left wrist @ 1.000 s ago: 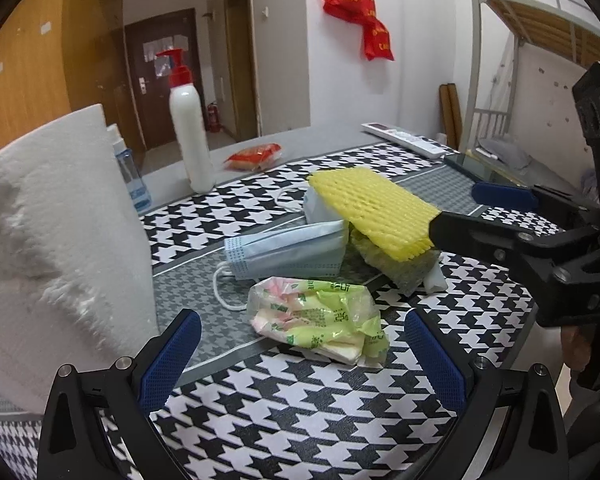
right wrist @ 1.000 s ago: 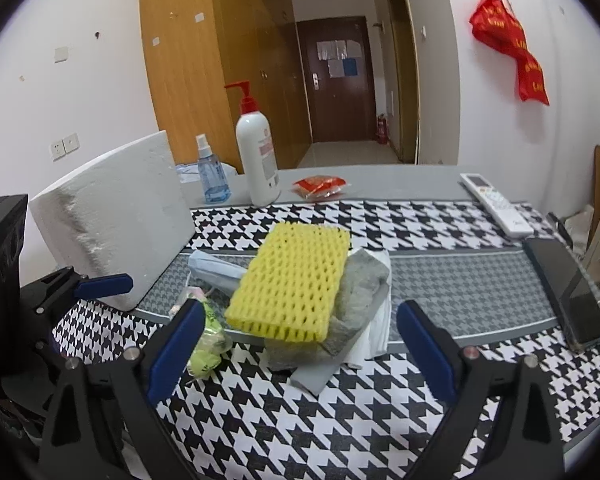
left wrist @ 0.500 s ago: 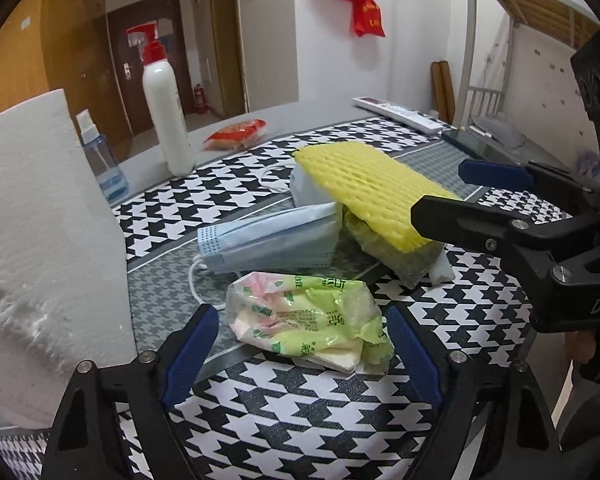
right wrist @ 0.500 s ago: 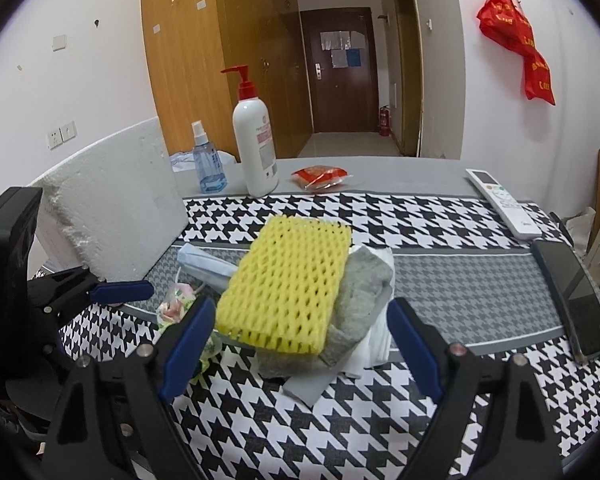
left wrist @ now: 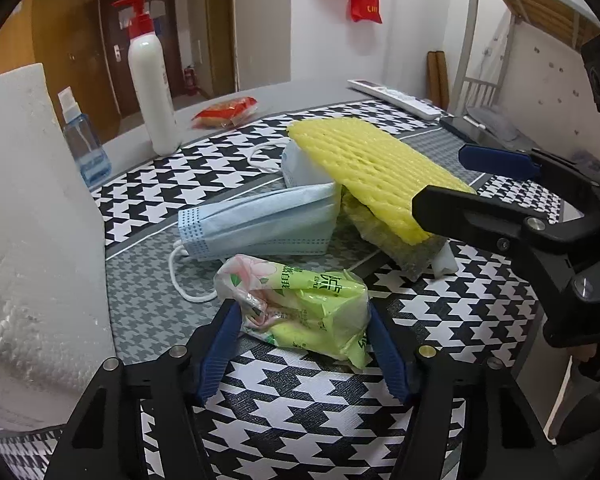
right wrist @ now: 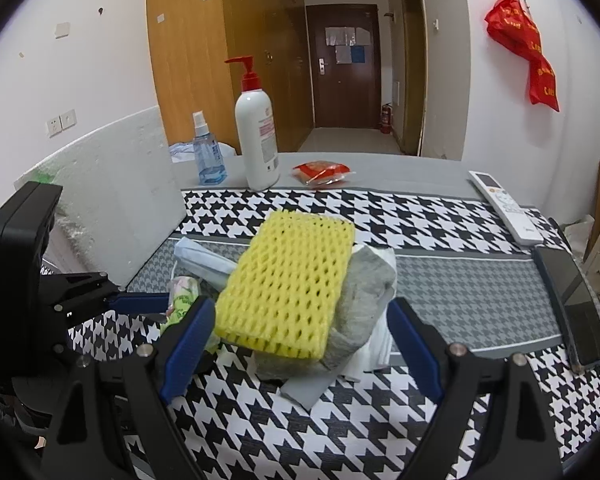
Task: Organize soft objects
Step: 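Grasp the green snack bag with the left tool while the right tool grasps the yellow foam net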
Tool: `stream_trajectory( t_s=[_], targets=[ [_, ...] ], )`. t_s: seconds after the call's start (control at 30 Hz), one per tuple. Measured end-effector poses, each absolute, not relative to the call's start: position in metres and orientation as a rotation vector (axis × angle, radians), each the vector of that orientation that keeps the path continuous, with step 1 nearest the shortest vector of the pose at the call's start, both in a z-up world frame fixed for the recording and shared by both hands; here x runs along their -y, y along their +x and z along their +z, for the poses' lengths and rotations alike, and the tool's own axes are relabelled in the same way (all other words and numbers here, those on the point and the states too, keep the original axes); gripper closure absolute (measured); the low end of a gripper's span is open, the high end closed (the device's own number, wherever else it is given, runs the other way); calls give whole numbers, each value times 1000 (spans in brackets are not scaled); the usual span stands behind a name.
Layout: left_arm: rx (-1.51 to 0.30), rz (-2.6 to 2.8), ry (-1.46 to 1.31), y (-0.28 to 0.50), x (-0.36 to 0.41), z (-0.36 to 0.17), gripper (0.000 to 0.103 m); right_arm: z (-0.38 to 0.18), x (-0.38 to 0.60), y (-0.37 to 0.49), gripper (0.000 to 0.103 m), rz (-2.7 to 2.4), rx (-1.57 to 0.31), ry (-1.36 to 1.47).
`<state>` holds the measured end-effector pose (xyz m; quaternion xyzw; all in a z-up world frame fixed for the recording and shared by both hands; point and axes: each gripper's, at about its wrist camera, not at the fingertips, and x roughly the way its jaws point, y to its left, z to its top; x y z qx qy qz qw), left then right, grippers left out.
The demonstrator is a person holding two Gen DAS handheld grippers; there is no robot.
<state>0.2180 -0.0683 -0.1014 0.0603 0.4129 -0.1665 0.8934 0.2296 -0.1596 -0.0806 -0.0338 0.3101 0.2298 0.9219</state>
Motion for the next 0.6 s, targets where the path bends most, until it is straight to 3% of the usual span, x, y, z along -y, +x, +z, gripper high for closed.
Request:
stream_trajectory(
  t_s=[0.13,0.4,0.47,0.6],
  targets=[
    [-847,-370,80,217,62,-100,40,-80,158,230,13,480,-640,-76],
    [-808,-398,23,213,52,-96,41,-82,152,232,27,494,-658,-85],
    [-793,-394,0,212,49,-95,41,-83,151,233,43,492,-666,-93],
    [-773,-398,-12,209,47,-93,42,-86,149,232,54,487,-676,-98]
  ],
)
